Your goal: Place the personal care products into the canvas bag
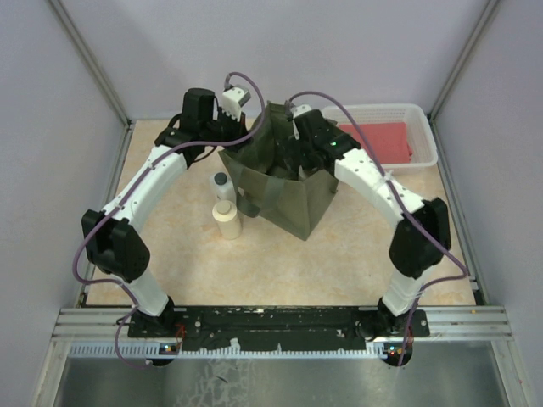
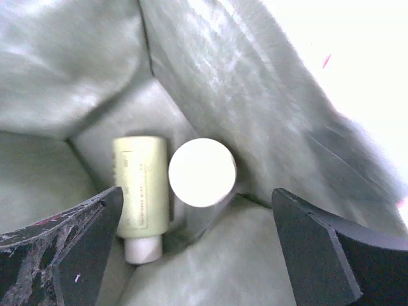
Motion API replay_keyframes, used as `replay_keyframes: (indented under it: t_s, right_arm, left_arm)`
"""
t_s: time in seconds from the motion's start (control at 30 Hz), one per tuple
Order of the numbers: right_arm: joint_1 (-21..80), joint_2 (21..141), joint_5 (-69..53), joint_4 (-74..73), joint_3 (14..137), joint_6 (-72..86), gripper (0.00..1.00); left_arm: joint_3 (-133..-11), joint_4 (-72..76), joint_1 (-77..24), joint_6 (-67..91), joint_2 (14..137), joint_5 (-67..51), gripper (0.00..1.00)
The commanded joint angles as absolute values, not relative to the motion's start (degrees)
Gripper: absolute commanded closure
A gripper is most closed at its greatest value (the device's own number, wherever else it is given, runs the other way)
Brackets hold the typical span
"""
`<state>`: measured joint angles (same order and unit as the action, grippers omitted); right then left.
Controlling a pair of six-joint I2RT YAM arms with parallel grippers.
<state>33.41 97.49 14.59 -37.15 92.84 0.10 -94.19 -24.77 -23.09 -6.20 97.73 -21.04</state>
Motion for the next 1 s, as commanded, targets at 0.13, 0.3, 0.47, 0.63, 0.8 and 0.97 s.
replay_keyframes:
  t_s: [0.13, 0.3, 0.47, 0.63, 0.8, 0.97]
  right_arm:
    - [40.6, 74.3, 14.2, -38.4, 90.4, 0.2, 0.01]
    - [48.3, 65.1, 15.8, -37.1, 81.9, 2.9, 0.01]
    - [61.7, 60.6, 23.5, -31.8, 70.2, 4.8, 0.01]
    - [70.7, 62.5, 28.0, -22.9, 61.0, 5.3, 0.01]
    - [72.7, 69.5, 26.4, -15.3, 57.0, 4.7, 0.01]
    - [72.3, 80.6, 22.8, -12.4, 61.8, 1.8, 0.01]
  left_arm:
    - [-97.9, -27.6, -22.9, -5.9, 100.4, -20.5, 1.0]
    - [-99.0, -28.2, -22.9, -6.1, 101.3, -20.5, 1.0]
    - [-99.0, -28.0, -22.9, -5.9, 101.8, -20.1, 1.0]
    - [-98.4, -27.8, -22.9, -5.6, 101.5, -20.1, 1.0]
    - [-97.5, -27.1, -22.9, -4.7, 100.9, -21.2, 1.0]
    - [-97.2, -27.2, -22.9, -4.5, 100.8, -21.7, 1.0]
